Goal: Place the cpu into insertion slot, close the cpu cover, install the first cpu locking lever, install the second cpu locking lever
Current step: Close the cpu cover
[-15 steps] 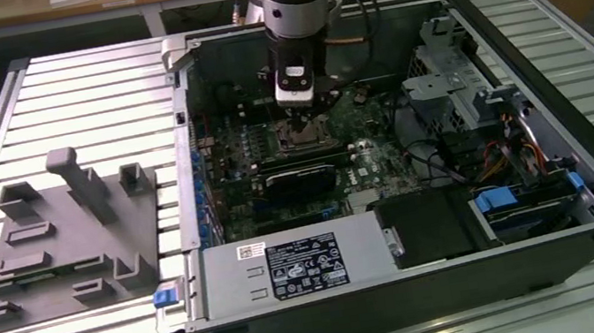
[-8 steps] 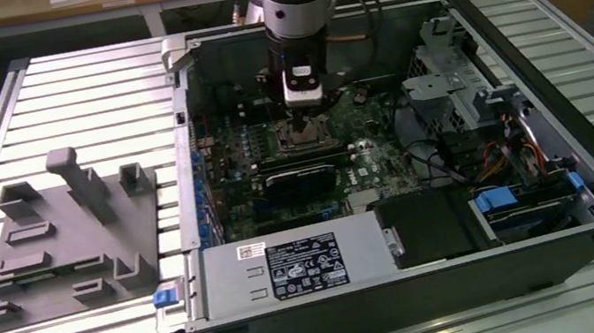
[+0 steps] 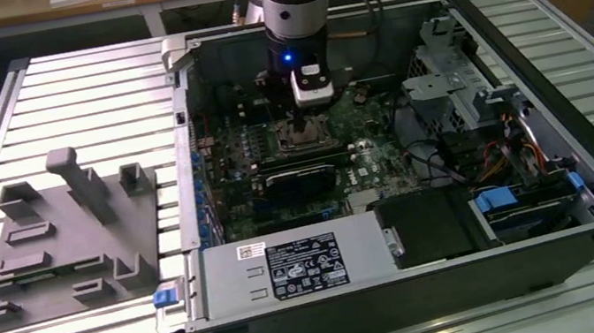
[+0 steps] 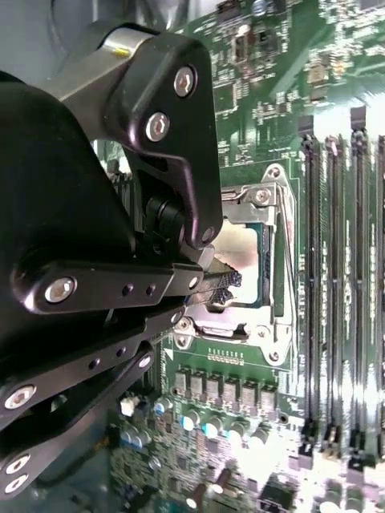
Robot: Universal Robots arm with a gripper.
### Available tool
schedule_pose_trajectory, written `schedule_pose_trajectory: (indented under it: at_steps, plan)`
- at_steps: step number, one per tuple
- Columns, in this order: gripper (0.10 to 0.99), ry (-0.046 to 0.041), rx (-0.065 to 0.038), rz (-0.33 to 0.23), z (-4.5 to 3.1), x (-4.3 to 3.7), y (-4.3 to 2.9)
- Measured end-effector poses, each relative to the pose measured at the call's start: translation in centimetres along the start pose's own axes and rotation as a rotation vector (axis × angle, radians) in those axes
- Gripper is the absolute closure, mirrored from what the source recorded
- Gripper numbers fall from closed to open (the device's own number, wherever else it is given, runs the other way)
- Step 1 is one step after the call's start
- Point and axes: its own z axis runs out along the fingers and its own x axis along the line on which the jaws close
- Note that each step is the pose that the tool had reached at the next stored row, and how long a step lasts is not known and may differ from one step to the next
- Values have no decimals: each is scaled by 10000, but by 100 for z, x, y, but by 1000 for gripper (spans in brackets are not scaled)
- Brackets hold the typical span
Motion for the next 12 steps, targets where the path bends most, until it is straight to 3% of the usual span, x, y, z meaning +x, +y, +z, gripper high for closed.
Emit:
schedule_pose_trajectory:
  at_steps: [12]
  plan:
    - [980,-17,6,-2174,0,0,0]
